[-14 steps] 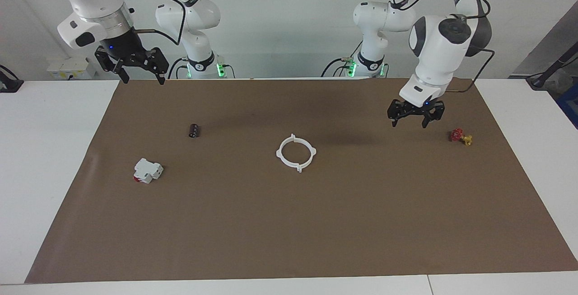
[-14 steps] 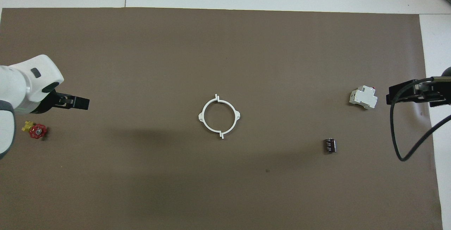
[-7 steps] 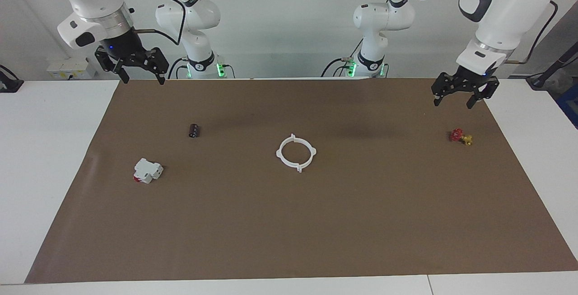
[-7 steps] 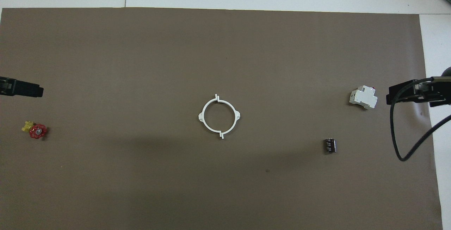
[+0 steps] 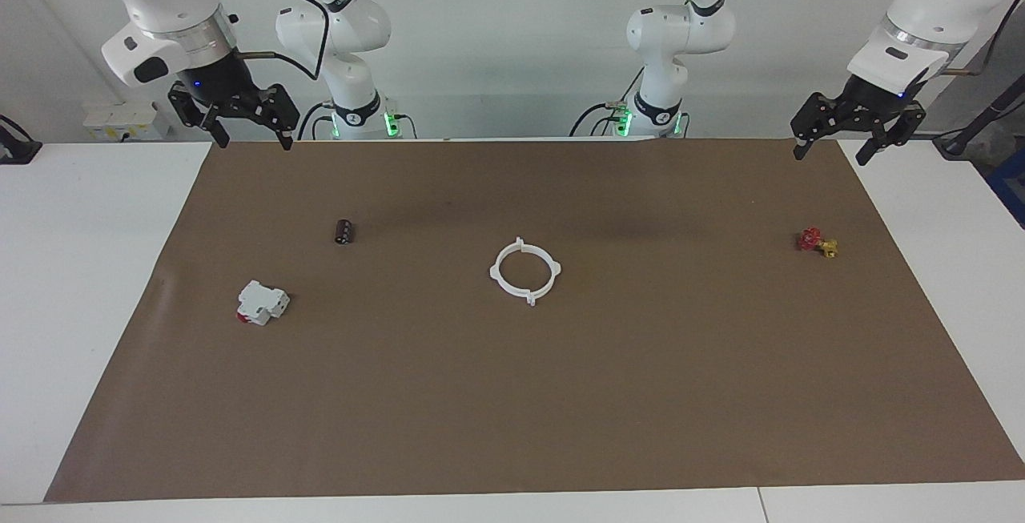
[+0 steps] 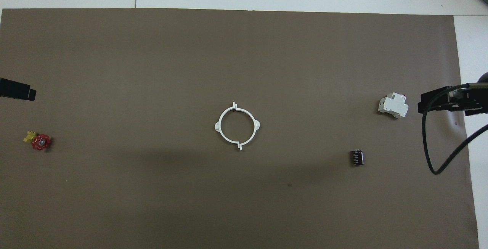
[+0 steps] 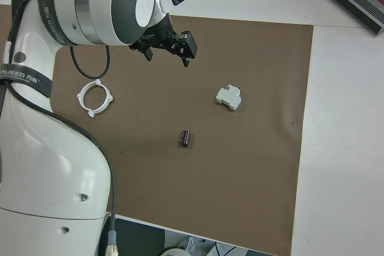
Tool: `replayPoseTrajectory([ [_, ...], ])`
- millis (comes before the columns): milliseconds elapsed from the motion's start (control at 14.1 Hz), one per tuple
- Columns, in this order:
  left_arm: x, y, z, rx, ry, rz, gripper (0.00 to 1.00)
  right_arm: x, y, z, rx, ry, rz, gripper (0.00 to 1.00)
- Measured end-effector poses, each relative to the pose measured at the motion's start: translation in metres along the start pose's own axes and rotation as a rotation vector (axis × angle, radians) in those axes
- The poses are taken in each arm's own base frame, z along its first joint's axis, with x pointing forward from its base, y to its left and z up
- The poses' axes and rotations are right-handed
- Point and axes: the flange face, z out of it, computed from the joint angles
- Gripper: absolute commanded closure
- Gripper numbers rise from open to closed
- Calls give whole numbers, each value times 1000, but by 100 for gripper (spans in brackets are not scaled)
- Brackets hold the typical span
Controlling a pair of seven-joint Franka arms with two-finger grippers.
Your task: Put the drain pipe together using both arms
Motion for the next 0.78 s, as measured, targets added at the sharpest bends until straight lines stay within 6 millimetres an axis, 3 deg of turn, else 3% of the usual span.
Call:
replayPoseTrajectory([
  [783,-3,10,-3,-6,-31,-19,4,0,0,0,0,0,0,0],
])
